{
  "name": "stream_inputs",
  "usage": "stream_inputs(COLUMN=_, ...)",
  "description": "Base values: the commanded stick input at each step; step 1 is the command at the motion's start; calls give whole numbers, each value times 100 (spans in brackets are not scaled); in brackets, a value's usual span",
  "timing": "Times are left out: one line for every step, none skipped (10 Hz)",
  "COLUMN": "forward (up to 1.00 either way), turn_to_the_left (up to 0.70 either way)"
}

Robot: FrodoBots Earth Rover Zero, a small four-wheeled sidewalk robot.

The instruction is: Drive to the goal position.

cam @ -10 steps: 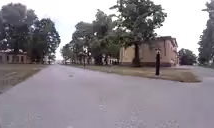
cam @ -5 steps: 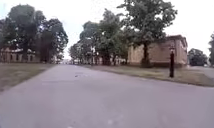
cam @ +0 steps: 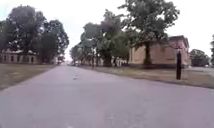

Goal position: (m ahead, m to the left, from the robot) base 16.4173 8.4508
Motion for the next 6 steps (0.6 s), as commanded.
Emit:
stream_inputs(forward=85, turn_to_the_left=0)
stream_inputs(forward=85, turn_to_the_left=0)
stream_inputs(forward=85, turn_to_the_left=0)
stream_inputs(forward=85, turn_to_the_left=0)
stream_inputs(forward=85, turn_to_the_left=0)
stream_inputs(forward=85, turn_to_the_left=0)
